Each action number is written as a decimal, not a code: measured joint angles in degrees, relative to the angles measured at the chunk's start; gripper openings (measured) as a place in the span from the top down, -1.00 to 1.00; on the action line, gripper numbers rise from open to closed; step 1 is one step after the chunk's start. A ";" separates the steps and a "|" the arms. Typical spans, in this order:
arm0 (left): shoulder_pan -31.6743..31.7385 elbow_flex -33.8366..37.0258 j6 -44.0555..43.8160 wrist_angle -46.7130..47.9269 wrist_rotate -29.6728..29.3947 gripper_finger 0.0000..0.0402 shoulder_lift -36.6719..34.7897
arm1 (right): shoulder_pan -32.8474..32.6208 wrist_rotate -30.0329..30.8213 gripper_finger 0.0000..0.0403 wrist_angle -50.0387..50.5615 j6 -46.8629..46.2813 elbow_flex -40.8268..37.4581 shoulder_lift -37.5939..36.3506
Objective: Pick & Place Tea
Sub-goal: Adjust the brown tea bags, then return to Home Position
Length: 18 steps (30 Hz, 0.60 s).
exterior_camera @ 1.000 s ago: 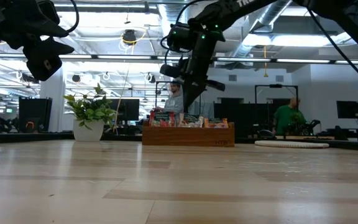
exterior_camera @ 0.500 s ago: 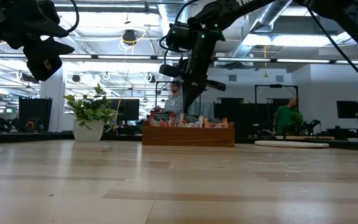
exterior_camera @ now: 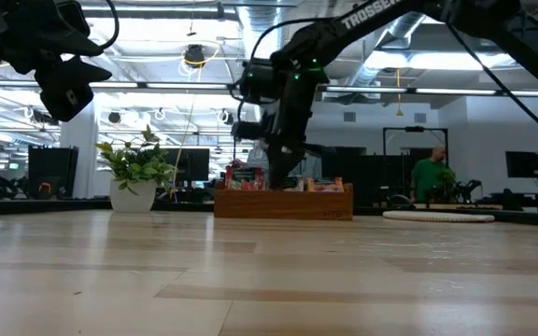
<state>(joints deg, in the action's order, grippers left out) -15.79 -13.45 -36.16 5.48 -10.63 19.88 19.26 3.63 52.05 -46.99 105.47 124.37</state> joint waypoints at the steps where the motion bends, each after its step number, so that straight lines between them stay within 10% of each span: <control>1: 0.00 0.00 0.00 -0.01 0.01 0.36 0.00 | -0.27 -0.78 1.00 -1.27 -0.11 0.18 1.09; 18: 0.02 0.00 -0.55 0.00 0.57 0.36 0.00 | -2.61 4.40 1.00 9.91 5.48 15.35 2.23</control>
<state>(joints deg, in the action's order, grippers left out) -15.77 -13.45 -36.71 5.48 -10.06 19.88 16.65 8.03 61.96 -41.51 120.82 126.61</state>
